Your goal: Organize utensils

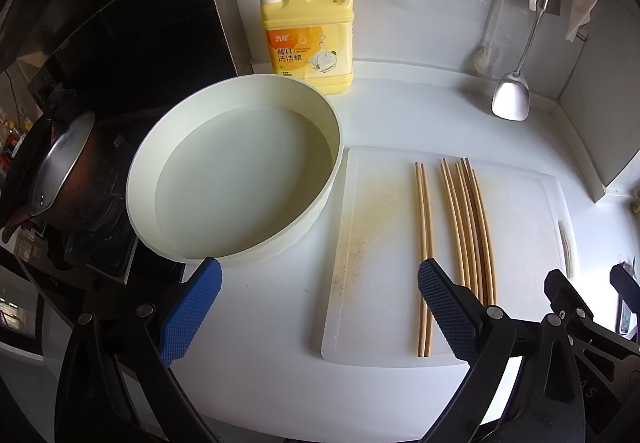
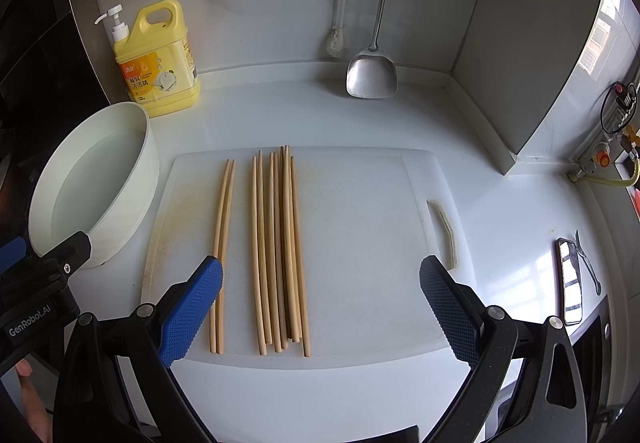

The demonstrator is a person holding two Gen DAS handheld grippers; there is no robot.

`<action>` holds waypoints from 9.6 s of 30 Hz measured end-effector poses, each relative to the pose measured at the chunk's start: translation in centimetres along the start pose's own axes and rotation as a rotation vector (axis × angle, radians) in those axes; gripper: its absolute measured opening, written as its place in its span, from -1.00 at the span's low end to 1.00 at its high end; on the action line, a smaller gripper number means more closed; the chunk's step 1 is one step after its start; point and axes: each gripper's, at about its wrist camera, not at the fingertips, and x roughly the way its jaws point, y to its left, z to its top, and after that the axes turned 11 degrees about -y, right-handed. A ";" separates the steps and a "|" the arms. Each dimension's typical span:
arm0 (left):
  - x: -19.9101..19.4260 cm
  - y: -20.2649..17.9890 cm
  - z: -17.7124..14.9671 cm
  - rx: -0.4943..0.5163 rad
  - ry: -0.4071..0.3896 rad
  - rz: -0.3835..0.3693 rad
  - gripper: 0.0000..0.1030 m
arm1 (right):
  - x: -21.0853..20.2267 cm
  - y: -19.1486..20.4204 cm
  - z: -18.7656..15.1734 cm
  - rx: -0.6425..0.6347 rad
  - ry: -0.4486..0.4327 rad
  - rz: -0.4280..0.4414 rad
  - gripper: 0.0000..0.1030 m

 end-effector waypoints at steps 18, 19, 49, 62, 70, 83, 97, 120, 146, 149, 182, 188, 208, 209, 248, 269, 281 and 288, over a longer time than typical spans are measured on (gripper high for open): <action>0.0 0.0 0.0 -0.001 -0.002 0.001 0.88 | -0.2 0.1 -0.1 -0.005 -0.003 0.008 0.83; 0.0 0.0 0.0 -0.001 -0.002 0.001 0.88 | -0.2 0.1 -0.1 -0.004 -0.003 0.007 0.83; 4.5 -2.7 -2.5 0.015 -0.020 -0.093 0.88 | 5.7 -5.2 -3.5 -0.022 0.004 0.159 0.83; 8.6 -4.7 -3.6 -0.020 -0.041 -0.088 0.88 | 11.9 -4.7 -3.8 -0.077 0.032 0.151 0.83; 10.3 -5.2 -4.2 -0.011 -0.025 -0.095 0.88 | 13.4 -4.1 -3.4 -0.103 0.038 0.153 0.83; 11.6 -5.4 -5.3 -0.014 0.000 -0.097 0.88 | 14.1 -3.4 -3.6 -0.158 0.028 0.135 0.83; 12.0 -5.3 -5.6 -0.019 0.004 -0.092 0.88 | 13.9 -3.9 -3.6 -0.190 0.019 0.084 0.83; 13.3 -6.5 -5.4 -0.019 0.017 -0.085 0.90 | 14.0 -4.1 -3.5 -0.163 0.009 0.077 0.83; 13.1 -9.2 -4.2 0.008 0.000 -0.121 0.37 | 13.9 -3.7 -3.6 -0.155 -0.022 0.197 0.07; 12.9 -9.5 -4.3 0.018 -0.007 -0.134 0.21 | 13.7 -3.4 -3.7 -0.171 -0.023 0.217 -0.13; 7.9 -7.2 -1.9 -0.012 -0.030 -0.252 -0.86 | 9.6 -5.3 -1.5 -0.075 -0.051 0.289 -0.89; 4.5 -2.4 0.7 -0.061 -0.107 -0.235 -0.86 | 6.0 -1.8 1.9 -0.072 -0.124 0.372 -0.88; 10.1 17.3 6.6 -0.167 -0.116 -0.064 -0.86 | 8.9 22.0 9.7 -0.138 -0.096 0.637 -0.89; 10.9 17.5 6.6 -0.165 -0.102 -0.068 -0.86 | 9.5 22.8 9.7 -0.141 -0.084 0.633 -0.89; 20.1 18.9 4.2 -0.188 0.107 -0.062 -0.83 | 17.4 26.1 6.5 -0.165 0.188 0.485 -0.74; 12.6 18.5 3.1 -0.191 0.004 0.025 0.57 | 11.3 21.7 6.8 -0.178 0.012 0.474 0.01; 7.6 12.5 2.8 -0.142 -0.056 -0.029 0.74 | 6.9 12.9 5.1 -0.125 -0.062 0.418 0.21; 6.0 5.9 2.4 -0.082 -0.100 -0.122 0.75 | 6.1 5.4 3.1 -0.049 -0.066 0.302 0.21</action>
